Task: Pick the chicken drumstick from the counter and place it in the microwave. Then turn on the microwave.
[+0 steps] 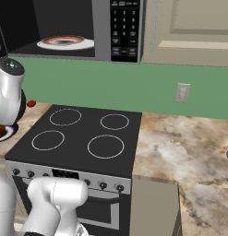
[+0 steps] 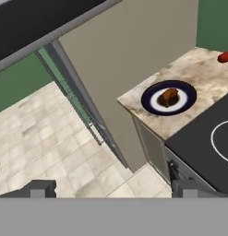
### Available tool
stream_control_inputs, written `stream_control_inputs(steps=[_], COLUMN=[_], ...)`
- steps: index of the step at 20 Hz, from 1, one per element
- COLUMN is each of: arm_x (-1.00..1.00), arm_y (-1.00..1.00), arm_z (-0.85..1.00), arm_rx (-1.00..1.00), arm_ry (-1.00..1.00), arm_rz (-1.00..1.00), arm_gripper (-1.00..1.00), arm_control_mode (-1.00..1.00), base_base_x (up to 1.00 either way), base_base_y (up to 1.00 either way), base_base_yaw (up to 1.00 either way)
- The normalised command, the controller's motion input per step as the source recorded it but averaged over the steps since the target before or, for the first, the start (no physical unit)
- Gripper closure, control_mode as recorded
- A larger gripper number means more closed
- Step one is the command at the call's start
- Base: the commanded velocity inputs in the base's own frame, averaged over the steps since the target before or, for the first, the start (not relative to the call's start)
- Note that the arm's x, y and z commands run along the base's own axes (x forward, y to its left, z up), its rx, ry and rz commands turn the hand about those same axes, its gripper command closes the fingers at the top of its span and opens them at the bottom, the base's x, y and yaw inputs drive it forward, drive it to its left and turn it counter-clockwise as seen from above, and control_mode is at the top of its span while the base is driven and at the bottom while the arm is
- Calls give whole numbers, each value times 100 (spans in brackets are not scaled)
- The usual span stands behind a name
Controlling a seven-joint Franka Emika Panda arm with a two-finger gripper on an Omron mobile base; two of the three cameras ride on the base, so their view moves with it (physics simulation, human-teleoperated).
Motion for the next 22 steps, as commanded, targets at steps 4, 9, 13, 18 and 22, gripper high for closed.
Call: stream_control_inputs(steps=[4,9,13,18,22], arm_x=[8,21,42,44,31], arm_y=[38,32,17,18,30], arm_z=[-10,-19,-43,-43,-39], arm_rx=[-15,-14,-4,0,0], arm_ry=[0,0,0,0,-2], arm_rz=[0,0,0,0,0], arm_gripper=[-100,-100,-100,-100,-100], arm_control_mode=[-100,-100,-100,-100,-100], base_base_x=[0,0,0,0,0], base_base_y=[0,0,0,0,0], base_base_yaw=[0,0,0,0,0])
